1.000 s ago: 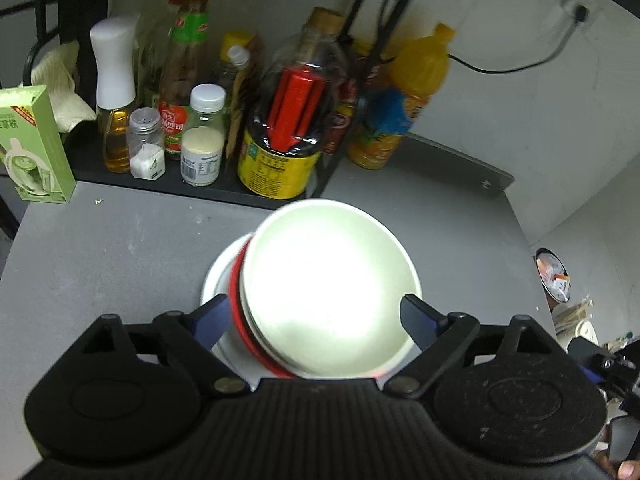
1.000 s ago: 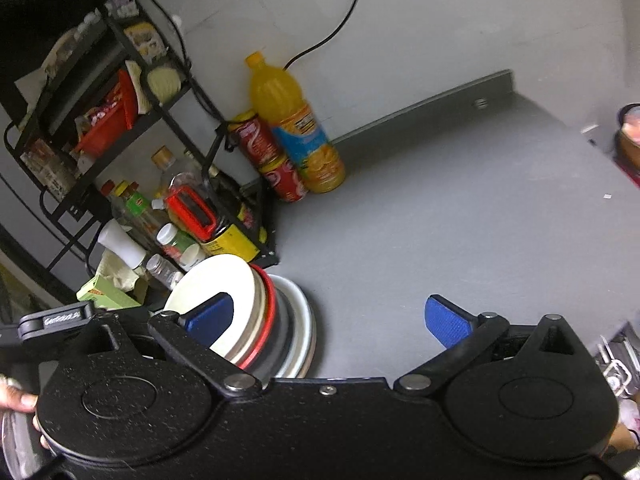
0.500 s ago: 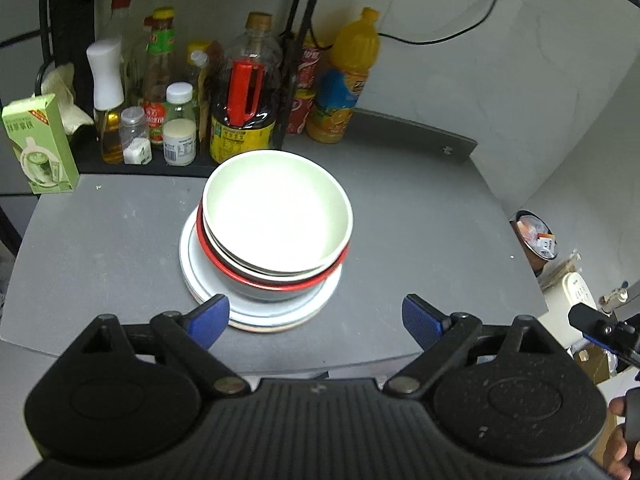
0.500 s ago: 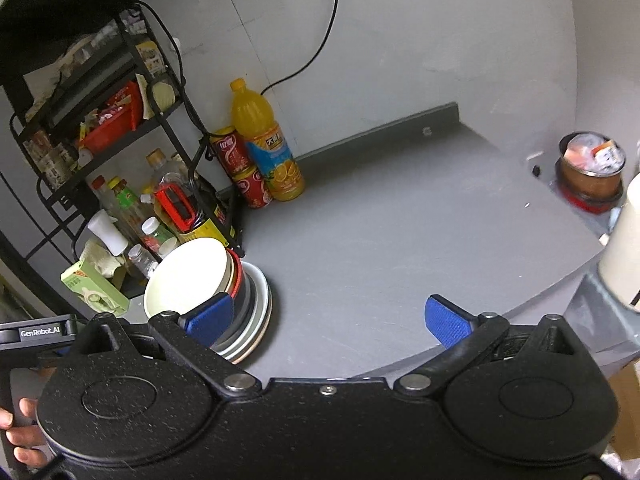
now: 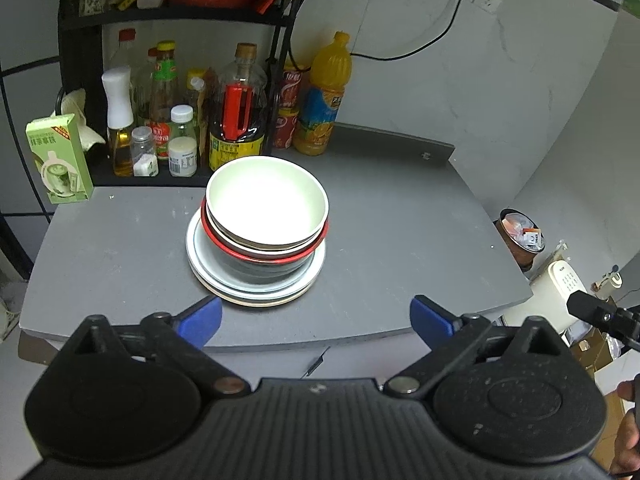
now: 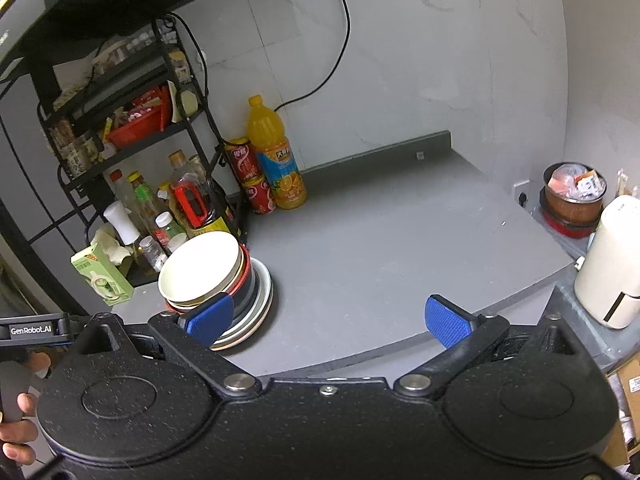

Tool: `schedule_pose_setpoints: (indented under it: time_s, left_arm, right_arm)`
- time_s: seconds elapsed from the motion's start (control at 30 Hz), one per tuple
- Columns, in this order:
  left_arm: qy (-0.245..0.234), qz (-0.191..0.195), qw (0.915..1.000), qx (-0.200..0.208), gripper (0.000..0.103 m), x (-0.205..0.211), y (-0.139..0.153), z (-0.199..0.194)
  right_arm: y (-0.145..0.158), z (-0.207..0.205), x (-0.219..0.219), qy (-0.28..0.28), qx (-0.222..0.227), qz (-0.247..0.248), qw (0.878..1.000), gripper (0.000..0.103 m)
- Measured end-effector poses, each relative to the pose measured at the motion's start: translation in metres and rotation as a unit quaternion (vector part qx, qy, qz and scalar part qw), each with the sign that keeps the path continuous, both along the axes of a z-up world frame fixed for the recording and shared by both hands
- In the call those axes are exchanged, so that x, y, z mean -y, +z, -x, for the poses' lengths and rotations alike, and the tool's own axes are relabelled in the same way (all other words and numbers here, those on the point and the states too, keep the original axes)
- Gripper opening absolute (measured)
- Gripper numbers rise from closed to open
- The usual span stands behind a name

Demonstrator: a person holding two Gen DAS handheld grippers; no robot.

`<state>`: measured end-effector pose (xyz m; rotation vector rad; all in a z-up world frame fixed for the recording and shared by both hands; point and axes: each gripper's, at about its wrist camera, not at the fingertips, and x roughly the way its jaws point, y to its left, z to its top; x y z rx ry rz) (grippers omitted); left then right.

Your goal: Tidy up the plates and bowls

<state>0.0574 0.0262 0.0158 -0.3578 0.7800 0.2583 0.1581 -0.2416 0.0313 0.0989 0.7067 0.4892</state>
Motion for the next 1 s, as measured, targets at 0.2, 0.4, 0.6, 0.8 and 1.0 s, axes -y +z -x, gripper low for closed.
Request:
schedule_pose_setpoints:
  time_s: [0.2,0.4,0.6,0.8,1.0]
  left_arm:
    - [-0.006,-0.011,0.9998,0.016,0.102,0.008,0.006,0.017]
    - [-0.010,-0.025,0.9993,0.028,0.102,0.014,0.007,0.031]
    - [-0.016,-0.029,0.9987,0.037,0.102,0.014,0.008,0.045]
    - [-0.022,-0.034,0.9983,0.043,0.102,0.016,0.009,0.054]
    - [-0.022,-0.032,0.9981,0.048,0.102,0.016,0.010,0.063]
  right_arm:
    - [0.007,0.019,0.005,-0.009,0.020,0.010,1.000,0.103]
    - [0.008,0.035,0.007,-0.021,0.029,0.019,0.999,0.103]
    - [0.005,0.050,0.007,-0.033,0.037,0.035,0.998,0.103]
    - [0.005,0.063,0.010,-0.042,0.040,0.039,0.998,0.103]
    - [0.004,0.072,0.005,-0.030,0.040,0.043,0.998,0.103]
